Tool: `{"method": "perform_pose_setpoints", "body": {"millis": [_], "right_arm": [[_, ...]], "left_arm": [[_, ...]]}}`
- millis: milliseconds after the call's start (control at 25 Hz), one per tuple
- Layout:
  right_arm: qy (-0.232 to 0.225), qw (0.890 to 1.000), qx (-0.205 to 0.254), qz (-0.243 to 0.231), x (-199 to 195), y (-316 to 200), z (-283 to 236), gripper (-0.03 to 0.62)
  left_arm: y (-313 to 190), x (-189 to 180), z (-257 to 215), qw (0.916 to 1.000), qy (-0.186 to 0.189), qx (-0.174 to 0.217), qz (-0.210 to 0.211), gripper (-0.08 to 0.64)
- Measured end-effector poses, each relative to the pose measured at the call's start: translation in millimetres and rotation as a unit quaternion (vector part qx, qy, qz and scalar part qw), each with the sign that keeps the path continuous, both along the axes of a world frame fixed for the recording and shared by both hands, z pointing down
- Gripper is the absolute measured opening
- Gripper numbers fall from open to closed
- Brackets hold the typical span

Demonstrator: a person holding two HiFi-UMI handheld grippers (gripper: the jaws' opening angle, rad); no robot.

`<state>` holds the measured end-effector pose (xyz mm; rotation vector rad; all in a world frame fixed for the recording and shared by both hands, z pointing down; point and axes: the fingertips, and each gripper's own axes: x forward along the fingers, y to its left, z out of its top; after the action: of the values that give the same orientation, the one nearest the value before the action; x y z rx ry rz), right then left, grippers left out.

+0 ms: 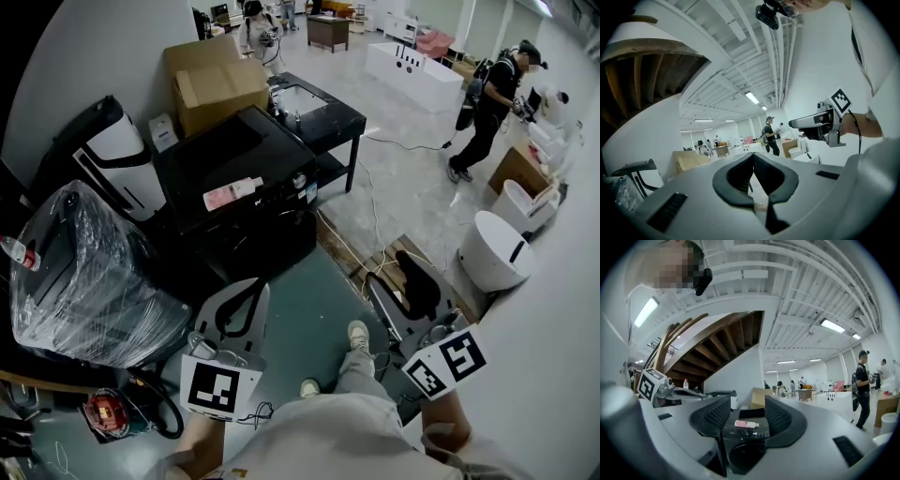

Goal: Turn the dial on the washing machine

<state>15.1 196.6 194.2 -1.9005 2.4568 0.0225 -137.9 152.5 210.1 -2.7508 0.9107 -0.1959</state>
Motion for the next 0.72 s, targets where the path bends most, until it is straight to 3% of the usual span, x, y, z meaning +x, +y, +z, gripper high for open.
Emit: {"method": "perform_pose_setpoints", "body": {"millis": [240, 720], "right_arm": [[0.005, 1.0, -0.012, -0.019, 32.6, -49.9, 10.2, 0.244], [0.027, 0.992, -0.055, -0.112, 98.9, -196.1, 52.8, 0.245]], "left_arm": [[-31.2, 27.8, 9.1, 0.9997, -0.02, -0.002, -0.016, 0.02], [-138.1, 91.8, 29.1, 0.9907, -0.062, -0.023, -0.119, 0.019]]}}
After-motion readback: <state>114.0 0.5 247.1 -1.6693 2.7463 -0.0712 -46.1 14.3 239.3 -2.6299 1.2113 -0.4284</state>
